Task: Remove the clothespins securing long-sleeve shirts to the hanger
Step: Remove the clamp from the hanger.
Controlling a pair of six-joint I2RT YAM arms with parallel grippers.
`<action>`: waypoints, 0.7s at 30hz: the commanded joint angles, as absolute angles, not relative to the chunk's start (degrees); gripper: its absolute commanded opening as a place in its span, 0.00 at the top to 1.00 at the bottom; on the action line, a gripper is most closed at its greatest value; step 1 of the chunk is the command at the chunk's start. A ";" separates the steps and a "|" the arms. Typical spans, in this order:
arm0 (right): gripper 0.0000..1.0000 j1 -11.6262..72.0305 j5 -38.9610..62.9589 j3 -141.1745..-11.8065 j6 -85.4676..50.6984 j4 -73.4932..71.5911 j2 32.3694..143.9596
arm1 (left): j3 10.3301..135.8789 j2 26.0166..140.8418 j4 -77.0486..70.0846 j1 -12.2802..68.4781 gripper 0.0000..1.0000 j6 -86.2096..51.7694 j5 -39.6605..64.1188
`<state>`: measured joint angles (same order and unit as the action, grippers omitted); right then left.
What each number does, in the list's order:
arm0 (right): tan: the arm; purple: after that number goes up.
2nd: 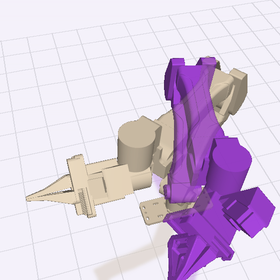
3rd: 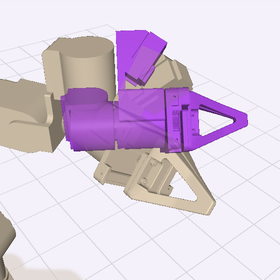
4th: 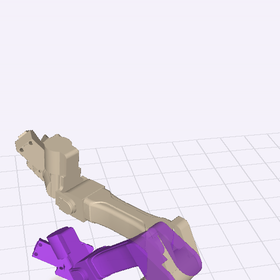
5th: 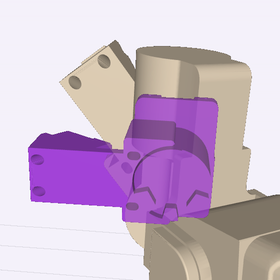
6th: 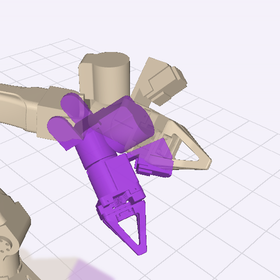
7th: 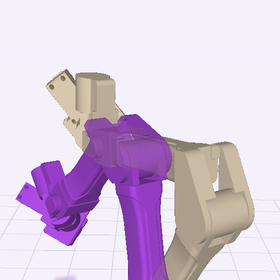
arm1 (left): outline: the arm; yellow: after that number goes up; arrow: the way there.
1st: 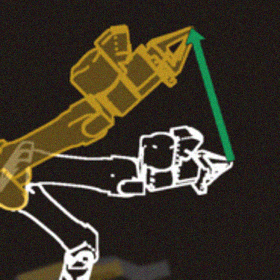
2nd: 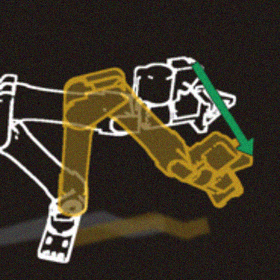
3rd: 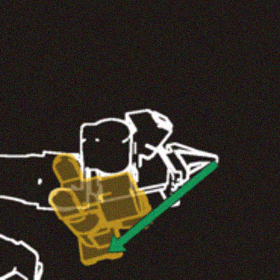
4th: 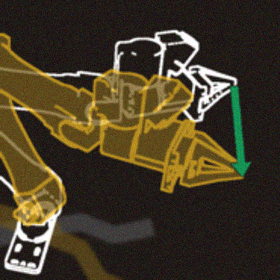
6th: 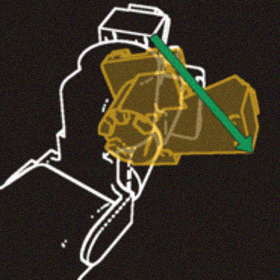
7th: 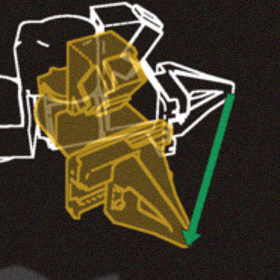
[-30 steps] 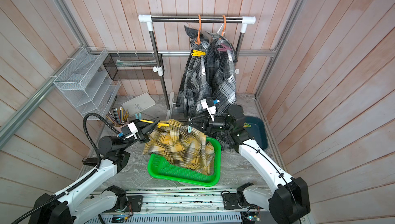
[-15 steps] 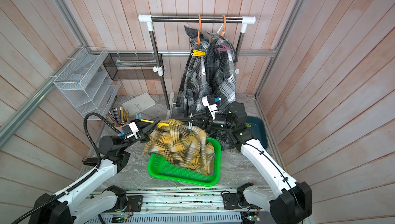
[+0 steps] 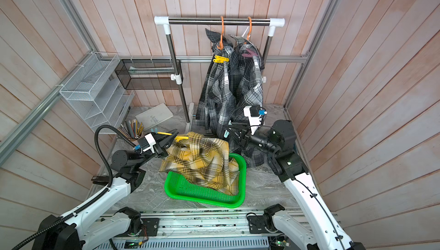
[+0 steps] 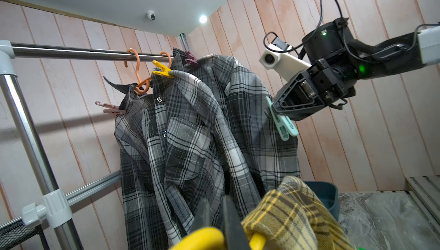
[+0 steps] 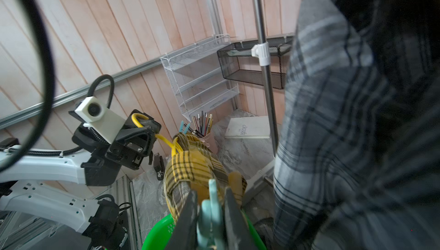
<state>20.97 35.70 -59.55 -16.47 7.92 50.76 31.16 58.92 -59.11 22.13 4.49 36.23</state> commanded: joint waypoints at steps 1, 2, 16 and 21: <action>1.00 20.75 20.11 -56.52 -19.07 21.06 48.15 | 31.90 58.89 -60.33 21.91 1.00 4.33 32.70; 1.00 20.60 16.79 -55.37 -19.96 22.98 47.16 | 31.99 58.89 -60.36 21.88 1.00 4.01 32.25; 1.00 -3.53 11.17 -43.23 -25.33 21.95 44.49 | 32.14 58.43 -59.35 21.90 1.00 2.84 28.98; 1.00 -11.05 10.49 -40.93 -25.41 19.41 44.01 | 31.92 57.62 -58.44 21.94 1.00 3.34 28.48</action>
<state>-8.27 11.40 -41.56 -24.75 22.52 44.66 31.16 58.92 -57.78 22.13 3.01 29.71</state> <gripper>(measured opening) 0.168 0.116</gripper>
